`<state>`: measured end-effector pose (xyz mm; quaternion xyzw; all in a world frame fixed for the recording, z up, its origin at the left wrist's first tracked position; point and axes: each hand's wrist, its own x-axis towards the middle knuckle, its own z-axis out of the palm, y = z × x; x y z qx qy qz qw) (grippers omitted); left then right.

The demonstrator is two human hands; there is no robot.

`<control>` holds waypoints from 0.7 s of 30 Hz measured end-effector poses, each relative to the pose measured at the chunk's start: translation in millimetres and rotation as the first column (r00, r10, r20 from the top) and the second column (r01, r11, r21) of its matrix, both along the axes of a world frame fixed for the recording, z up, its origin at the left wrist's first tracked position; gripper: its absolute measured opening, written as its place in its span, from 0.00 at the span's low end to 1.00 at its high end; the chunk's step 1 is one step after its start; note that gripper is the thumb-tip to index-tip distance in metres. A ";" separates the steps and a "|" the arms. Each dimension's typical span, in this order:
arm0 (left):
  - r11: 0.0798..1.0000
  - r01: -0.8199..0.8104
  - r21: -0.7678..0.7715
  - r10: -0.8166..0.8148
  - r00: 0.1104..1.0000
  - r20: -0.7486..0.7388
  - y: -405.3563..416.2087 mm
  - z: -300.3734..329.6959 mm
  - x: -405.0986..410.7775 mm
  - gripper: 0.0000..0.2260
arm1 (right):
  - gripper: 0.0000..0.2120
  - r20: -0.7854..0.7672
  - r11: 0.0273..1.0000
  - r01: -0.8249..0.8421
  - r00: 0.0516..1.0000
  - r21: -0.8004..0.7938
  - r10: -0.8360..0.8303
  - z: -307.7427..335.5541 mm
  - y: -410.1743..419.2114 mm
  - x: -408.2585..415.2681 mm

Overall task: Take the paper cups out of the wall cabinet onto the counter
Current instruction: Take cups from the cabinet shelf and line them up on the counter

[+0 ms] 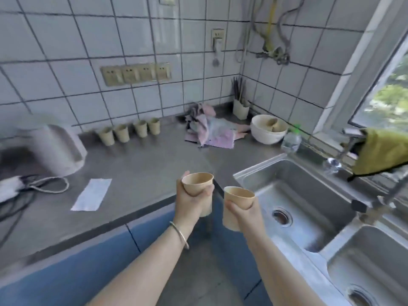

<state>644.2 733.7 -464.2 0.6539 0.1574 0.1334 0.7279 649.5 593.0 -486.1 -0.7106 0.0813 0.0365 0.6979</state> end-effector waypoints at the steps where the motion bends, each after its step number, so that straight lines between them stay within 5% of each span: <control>1: 0.999 -0.033 -0.008 0.033 0.999 -0.002 27.2 -2.2 6.3 0.30 | 0.33 -0.009 0.999 -0.030 1.000 -0.021 0.030 -0.1 27.4 9.4; 11: 0.960 -0.274 0.061 0.277 0.960 -0.042 229.4 -19.8 59.9 0.32 | 0.26 -0.084 0.973 -0.232 0.969 0.010 0.232 -10.3 236.3 110.4; 21: 0.895 -0.443 -0.057 0.436 0.894 -0.107 344.6 -57.0 154.2 0.35 | 0.23 -0.139 0.878 -0.478 0.872 -0.030 0.470 -40.4 359.3 232.9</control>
